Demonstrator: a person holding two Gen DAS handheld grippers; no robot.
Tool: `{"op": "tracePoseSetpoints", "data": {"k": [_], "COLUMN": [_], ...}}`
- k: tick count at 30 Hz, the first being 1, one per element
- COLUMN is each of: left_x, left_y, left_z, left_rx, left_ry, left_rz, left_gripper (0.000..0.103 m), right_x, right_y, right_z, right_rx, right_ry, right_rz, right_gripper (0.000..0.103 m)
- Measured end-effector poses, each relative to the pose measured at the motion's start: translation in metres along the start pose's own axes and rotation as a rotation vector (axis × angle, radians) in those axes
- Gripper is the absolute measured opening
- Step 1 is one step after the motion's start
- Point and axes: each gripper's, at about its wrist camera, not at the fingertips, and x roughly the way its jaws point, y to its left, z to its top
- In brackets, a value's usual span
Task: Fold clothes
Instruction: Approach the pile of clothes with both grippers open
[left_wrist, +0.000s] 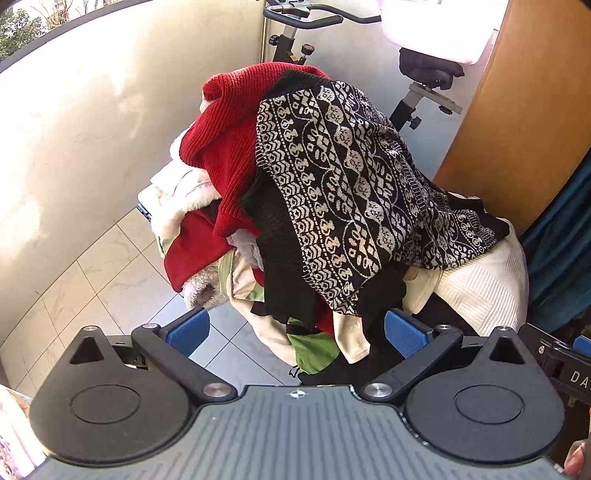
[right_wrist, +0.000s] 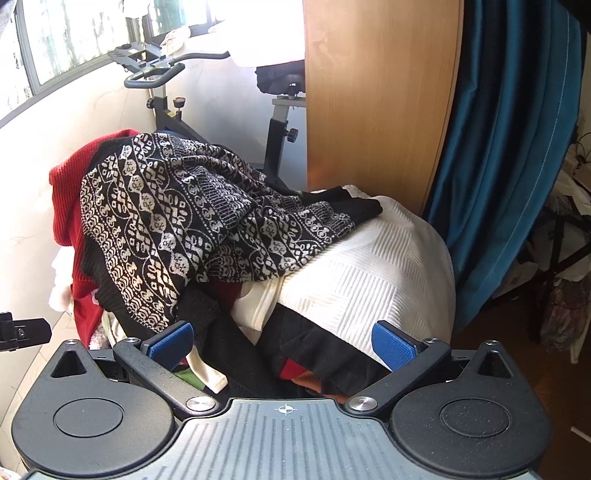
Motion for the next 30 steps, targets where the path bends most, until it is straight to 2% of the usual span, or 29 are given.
{"op": "tracePoseSetpoints", "data": {"k": [5, 10, 12, 16, 18, 22, 30], "left_x": [-0.002, -0.008, -0.009, -0.011, -0.012, -0.016, -0.015], "left_y": [0.004, 0.003, 0.002, 0.002, 0.003, 0.002, 0.001], "left_z": [0.003, 0.005, 0.005, 0.005, 0.004, 0.0, -0.003], "left_rx": [-0.043, -0.054, -0.054, -0.105, -0.126, -0.117, -0.097], "left_ry": [-0.002, -0.037, -0.042, -0.043, -0.052, -0.093, -0.099], "left_rz": [0.008, 0.038, 0.027, -0.009, -0.003, 0.032, 0.051], "left_gripper": [0.103, 0.103, 0.103, 0.103, 0.103, 0.103, 0.103], "right_x": [0.005, -0.001, -0.002, -0.001, 0.0, 0.002, 0.005], "right_y": [-0.003, -0.008, -0.008, -0.013, -0.013, -0.01, -0.009], "right_z": [0.001, 0.002, 0.005, 0.011, 0.013, 0.014, 0.012], "right_rx": [-0.003, -0.023, -0.042, -0.049, -0.058, -0.1, -0.124], "right_ry": [0.008, -0.095, -0.115, -0.126, -0.138, -0.168, -0.166], "right_rz": [-0.008, -0.022, -0.023, 0.057, 0.055, 0.009, 0.044], "right_gripper": [0.102, 0.102, 0.102, 0.102, 0.102, 0.102, 0.102]}}
